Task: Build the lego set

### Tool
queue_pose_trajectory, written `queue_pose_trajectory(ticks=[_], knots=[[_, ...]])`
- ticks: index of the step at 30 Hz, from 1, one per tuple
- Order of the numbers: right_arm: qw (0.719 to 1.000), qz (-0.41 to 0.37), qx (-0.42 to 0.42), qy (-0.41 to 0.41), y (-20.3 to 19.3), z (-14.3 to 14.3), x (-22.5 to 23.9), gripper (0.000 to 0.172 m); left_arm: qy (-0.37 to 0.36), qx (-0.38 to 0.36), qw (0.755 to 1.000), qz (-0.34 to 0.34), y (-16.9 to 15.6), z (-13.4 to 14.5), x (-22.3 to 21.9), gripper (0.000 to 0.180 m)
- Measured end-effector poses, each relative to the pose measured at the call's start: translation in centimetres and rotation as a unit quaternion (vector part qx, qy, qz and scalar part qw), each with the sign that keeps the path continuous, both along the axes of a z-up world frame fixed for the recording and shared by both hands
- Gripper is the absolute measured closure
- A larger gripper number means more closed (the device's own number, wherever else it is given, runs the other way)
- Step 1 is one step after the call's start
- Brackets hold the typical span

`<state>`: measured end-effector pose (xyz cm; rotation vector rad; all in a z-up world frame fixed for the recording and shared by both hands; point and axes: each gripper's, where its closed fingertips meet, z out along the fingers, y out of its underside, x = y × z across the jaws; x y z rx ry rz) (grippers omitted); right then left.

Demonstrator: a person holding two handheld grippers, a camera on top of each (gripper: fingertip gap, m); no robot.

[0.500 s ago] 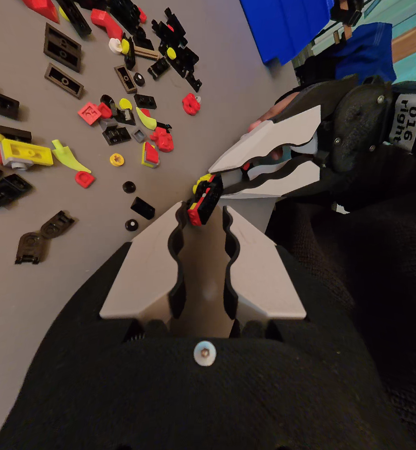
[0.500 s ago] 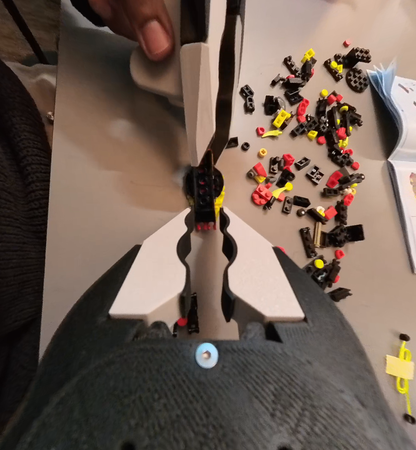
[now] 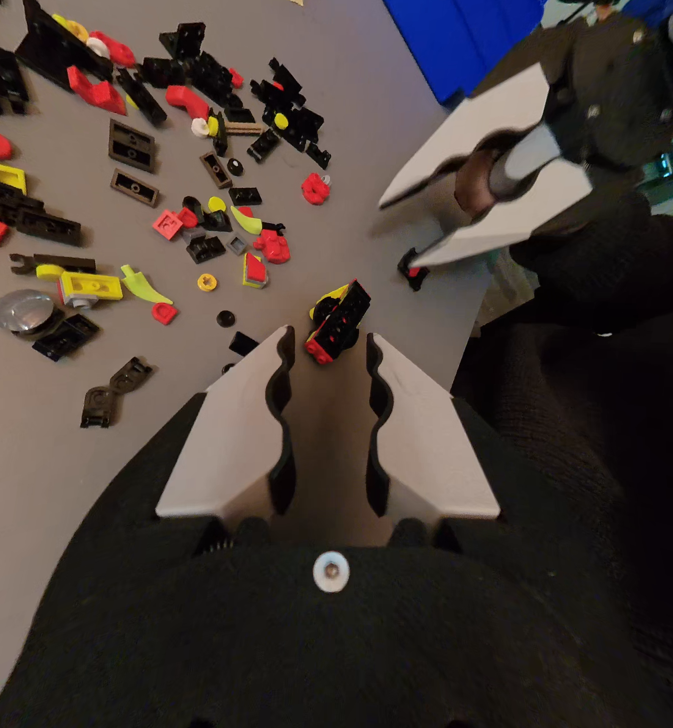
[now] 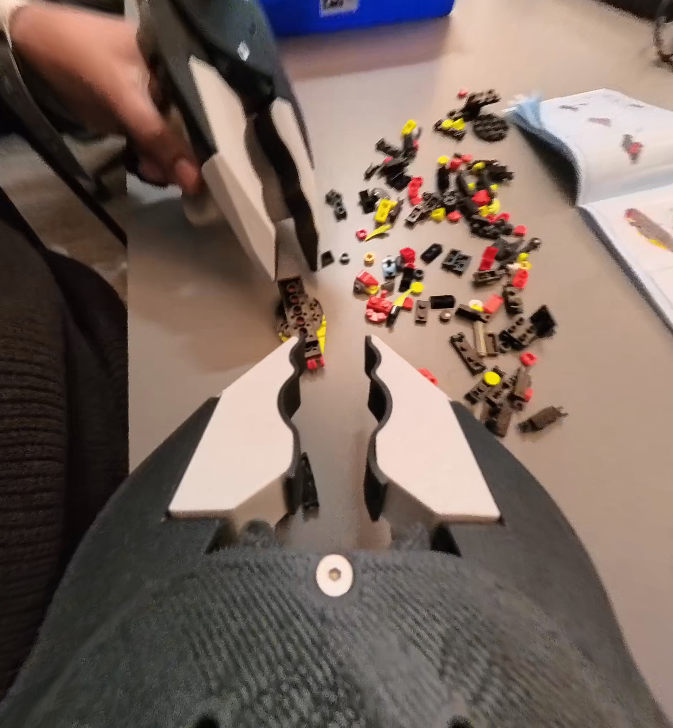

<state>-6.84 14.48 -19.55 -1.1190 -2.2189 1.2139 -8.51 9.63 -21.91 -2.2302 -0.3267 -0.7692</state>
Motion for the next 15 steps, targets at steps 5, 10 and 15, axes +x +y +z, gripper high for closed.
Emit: queue_pose_trajectory(ticks=[5,10,15], knots=[[0.997,-0.074,-0.012,0.034,2.6,2.3,0.2,0.138,0.024,0.011,1.000,-0.013,0.1,0.2,0.2,0.147],[0.993,-0.105,-0.043,0.040,2.6,2.7,1.3,0.138,0.032,0.032,0.999,-0.009,0.4,0.9,0.0,0.147],[0.996,-0.086,-0.004,0.026,3.1,1.1,1.5,0.138,0.002,0.036,0.999,-0.035,0.3,1.1,0.4,0.152]])
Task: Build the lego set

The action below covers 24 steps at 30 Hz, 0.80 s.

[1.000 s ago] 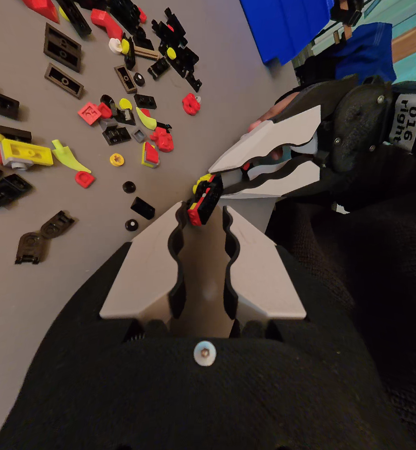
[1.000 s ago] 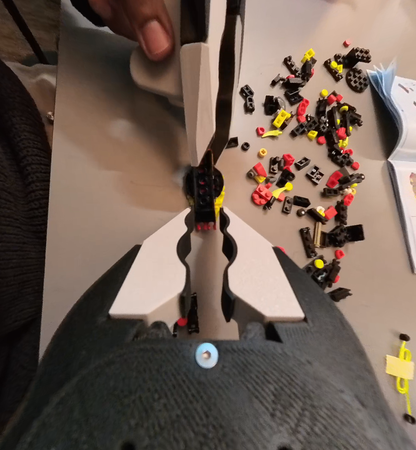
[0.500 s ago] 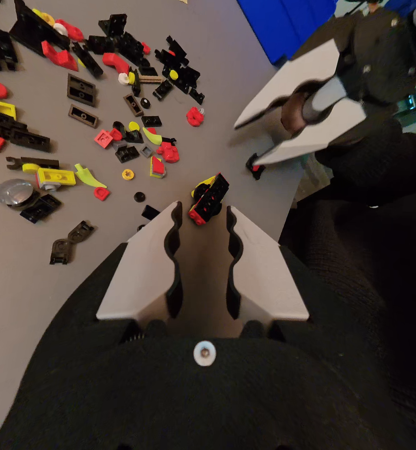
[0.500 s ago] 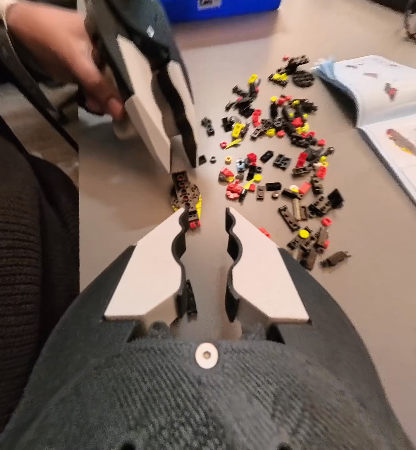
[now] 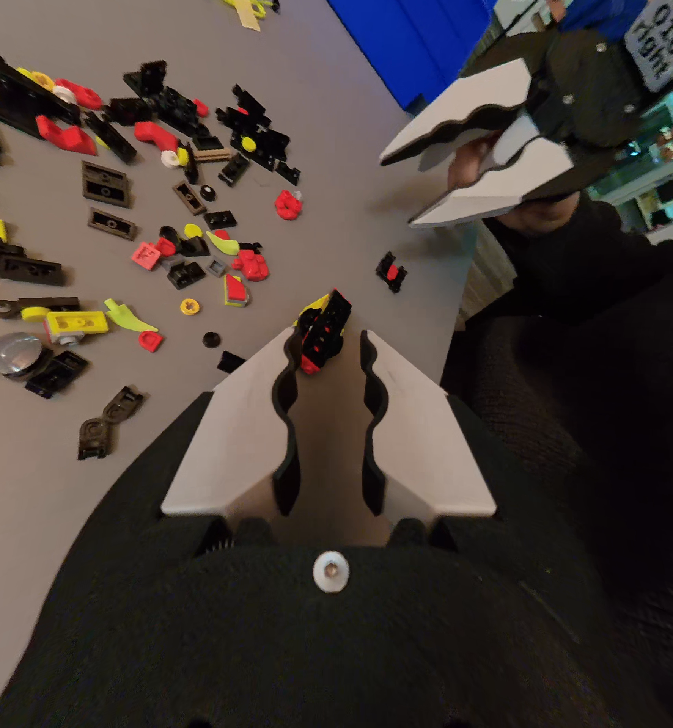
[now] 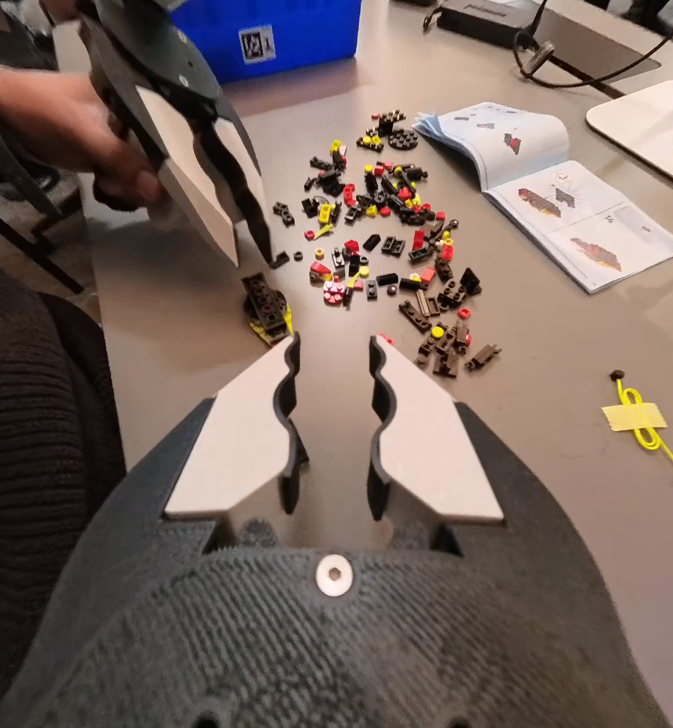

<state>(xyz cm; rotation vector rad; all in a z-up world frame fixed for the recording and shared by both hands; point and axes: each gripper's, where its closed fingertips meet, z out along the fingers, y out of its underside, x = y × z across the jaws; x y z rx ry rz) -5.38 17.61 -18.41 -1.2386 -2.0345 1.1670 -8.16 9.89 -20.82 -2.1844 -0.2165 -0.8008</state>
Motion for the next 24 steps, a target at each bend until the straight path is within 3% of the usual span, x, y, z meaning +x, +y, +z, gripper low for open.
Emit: queue_pose_trajectory(ticks=[8,14,24], knots=[[1.000,0.000,-0.023,-0.004,0.2,0.1,0.2,0.135,0.046,-0.016,0.999,-0.006,-0.5,-1.2,-1.4,0.151],[0.997,-0.007,-0.075,-0.006,0.4,0.7,0.2,0.136,0.033,-0.004,0.999,-0.001,-0.4,-0.7,-1.5,0.152],[0.997,-0.006,-0.079,-0.012,0.4,0.6,0.6,0.135,0.040,-0.004,0.999,-0.013,-0.6,-0.7,-1.0,0.150]])
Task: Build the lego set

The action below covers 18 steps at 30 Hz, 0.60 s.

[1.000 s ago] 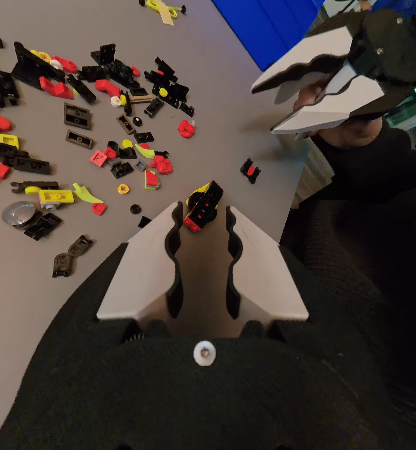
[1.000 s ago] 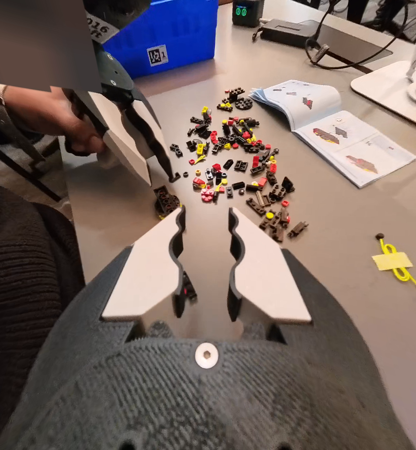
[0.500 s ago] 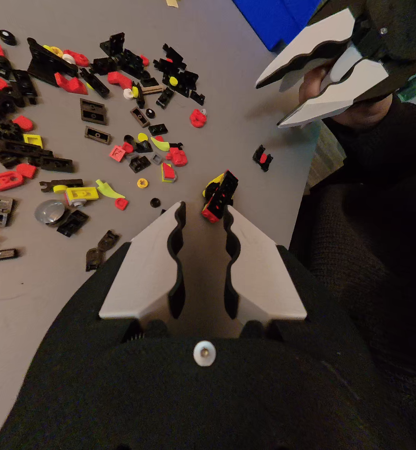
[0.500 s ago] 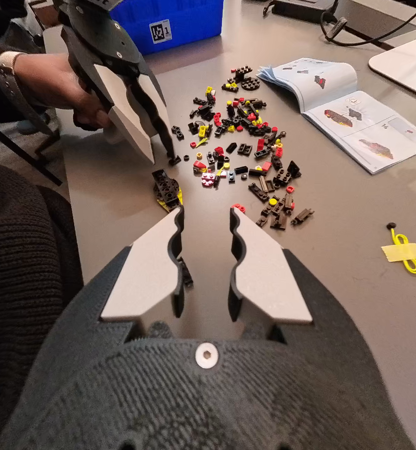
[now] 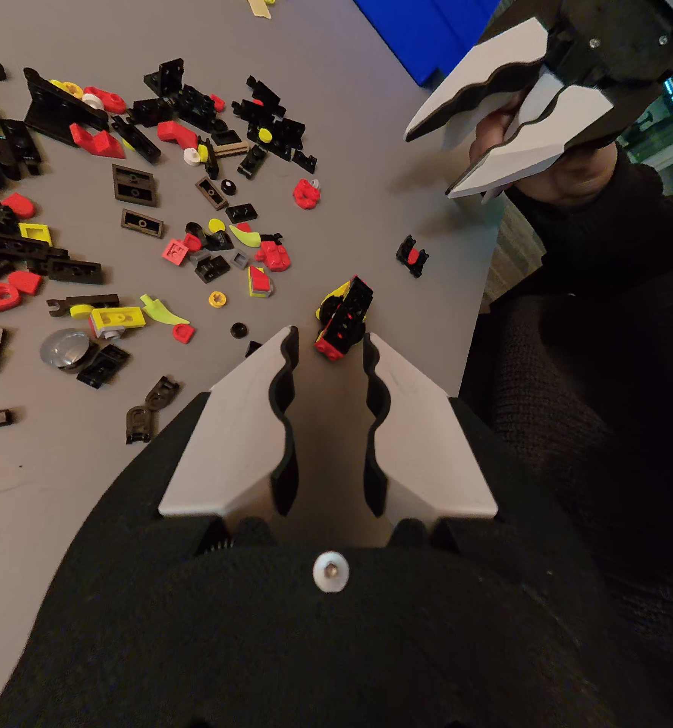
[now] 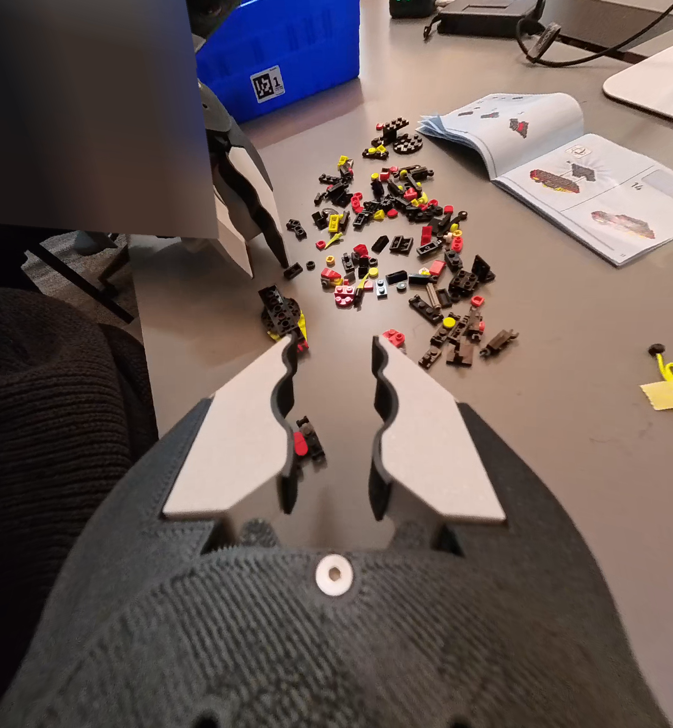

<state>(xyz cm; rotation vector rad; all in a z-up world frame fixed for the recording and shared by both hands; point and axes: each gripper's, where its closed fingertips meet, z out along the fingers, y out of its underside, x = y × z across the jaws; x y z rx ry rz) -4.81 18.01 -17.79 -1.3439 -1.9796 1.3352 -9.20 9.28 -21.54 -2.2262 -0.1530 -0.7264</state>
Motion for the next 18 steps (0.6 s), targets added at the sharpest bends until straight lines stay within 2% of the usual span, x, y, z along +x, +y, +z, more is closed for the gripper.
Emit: queue_pose_trajectory(ticks=[18], knots=[[1.000,-0.002,0.008,-0.006,0.19,-0.39,-0.08,0.135,-0.006,0.001,1.000,0.003,0.01,0.03,-0.09,0.149]])
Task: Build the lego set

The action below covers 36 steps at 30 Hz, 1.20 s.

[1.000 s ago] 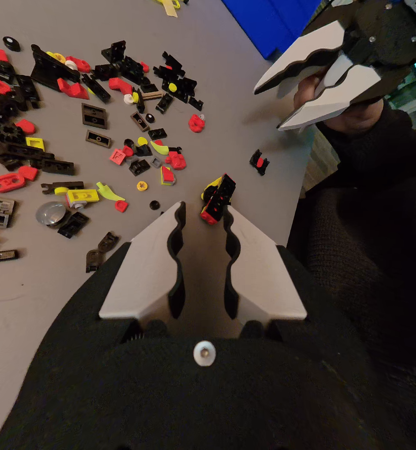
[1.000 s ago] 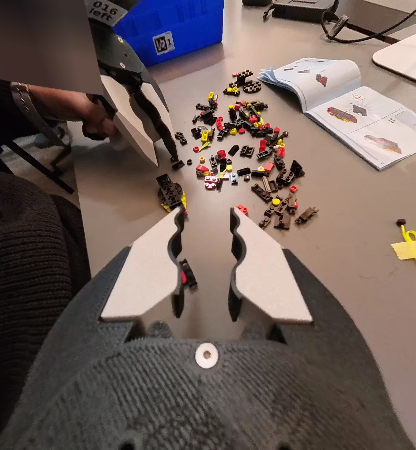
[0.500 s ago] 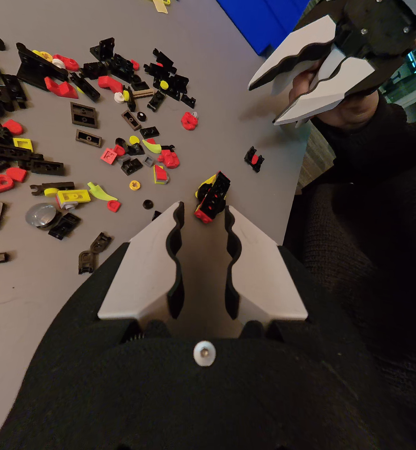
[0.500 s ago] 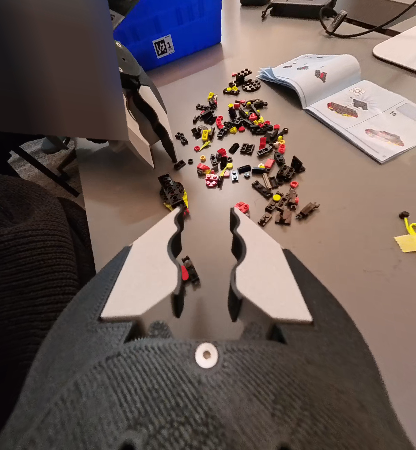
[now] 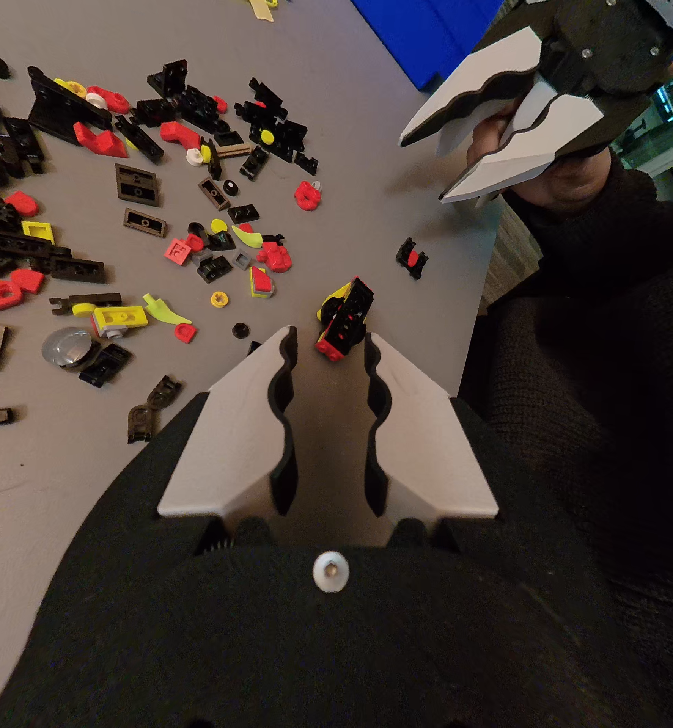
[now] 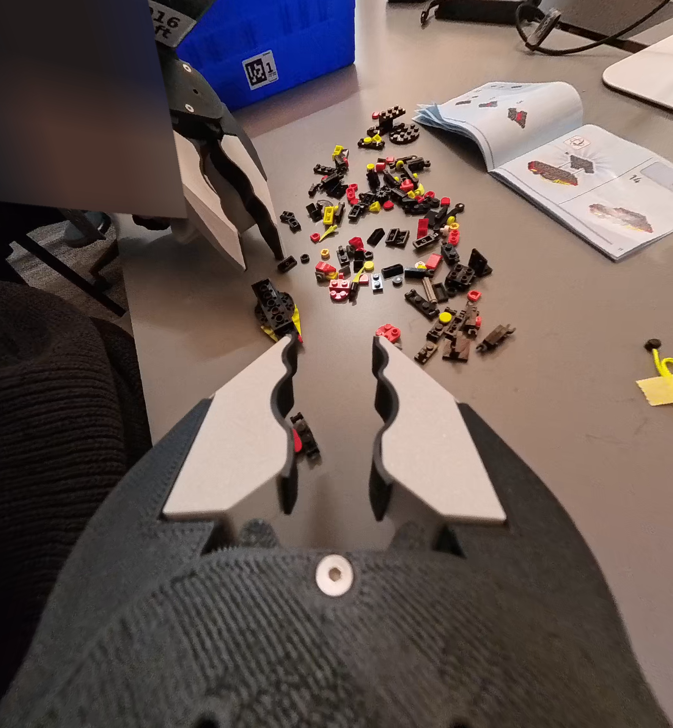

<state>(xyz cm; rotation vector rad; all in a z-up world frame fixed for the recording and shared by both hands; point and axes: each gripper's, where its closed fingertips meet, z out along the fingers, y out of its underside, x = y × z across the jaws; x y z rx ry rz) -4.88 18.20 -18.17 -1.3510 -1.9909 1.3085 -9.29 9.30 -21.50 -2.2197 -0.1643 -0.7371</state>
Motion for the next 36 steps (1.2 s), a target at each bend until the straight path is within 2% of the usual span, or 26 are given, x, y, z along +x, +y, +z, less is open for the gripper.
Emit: queue_pose_trajectory(ticks=[36], knots=[[1.000,-0.001,0.008,-0.002,0.11,-0.23,-0.10,0.135,-0.003,-0.003,1.000,0.007,0.09,-0.20,-0.31,0.148]])
